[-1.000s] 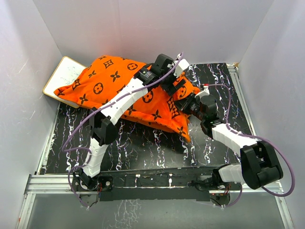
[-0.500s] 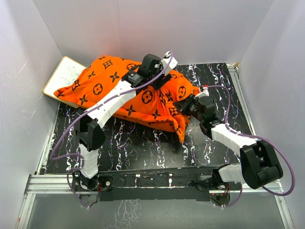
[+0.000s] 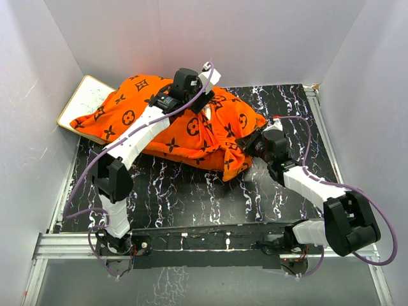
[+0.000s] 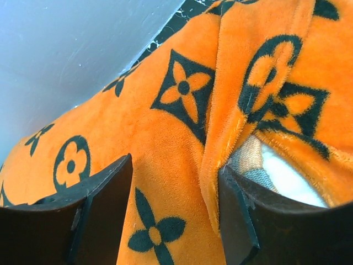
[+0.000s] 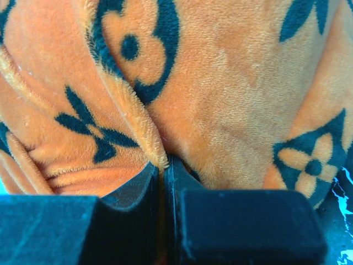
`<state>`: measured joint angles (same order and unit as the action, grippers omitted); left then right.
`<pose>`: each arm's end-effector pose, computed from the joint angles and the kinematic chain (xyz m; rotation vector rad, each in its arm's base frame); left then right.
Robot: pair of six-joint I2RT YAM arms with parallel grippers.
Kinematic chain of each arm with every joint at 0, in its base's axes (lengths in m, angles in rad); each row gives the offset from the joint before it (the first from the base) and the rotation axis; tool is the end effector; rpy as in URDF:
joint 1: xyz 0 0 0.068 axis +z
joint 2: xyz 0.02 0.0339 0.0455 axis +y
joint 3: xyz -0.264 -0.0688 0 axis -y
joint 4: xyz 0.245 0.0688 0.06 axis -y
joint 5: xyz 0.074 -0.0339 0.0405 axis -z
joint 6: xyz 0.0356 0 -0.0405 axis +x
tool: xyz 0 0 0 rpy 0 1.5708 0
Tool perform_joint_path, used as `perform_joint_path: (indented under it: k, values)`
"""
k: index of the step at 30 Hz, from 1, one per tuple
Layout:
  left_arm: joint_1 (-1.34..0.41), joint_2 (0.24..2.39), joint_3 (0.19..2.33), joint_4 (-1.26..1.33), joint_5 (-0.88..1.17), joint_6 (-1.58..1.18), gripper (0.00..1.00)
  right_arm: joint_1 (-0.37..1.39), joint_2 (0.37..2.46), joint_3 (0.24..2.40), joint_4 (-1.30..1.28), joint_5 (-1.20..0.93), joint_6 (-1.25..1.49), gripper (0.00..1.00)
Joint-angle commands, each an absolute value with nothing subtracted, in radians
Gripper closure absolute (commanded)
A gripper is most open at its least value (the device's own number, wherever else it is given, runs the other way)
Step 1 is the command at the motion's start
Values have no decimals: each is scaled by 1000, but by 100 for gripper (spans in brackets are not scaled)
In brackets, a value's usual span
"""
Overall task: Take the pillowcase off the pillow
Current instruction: Remove the pillow from the pillowcase.
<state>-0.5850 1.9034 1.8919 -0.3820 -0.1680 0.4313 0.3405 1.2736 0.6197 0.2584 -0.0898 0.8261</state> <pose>0.3807 -0.2450 0.3784 0.8556 1.7623 0.0640 0.2578 0.0947 0.2223 0.4361 2.0178 0.8345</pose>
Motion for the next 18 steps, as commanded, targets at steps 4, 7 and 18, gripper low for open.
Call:
perform_joint_path:
  k: [4,7,18]
  values:
    - [-500,1744,1859,-374,-283,453,78,323,1268,641,-1,84,740,92]
    - [-495,1725,1816,-380,-275,461,85,300,1240,670,-76,150,730,92]
    - [-480,1722,1711,-617,69,224,100,376,1158,985,-238,370,587,68]
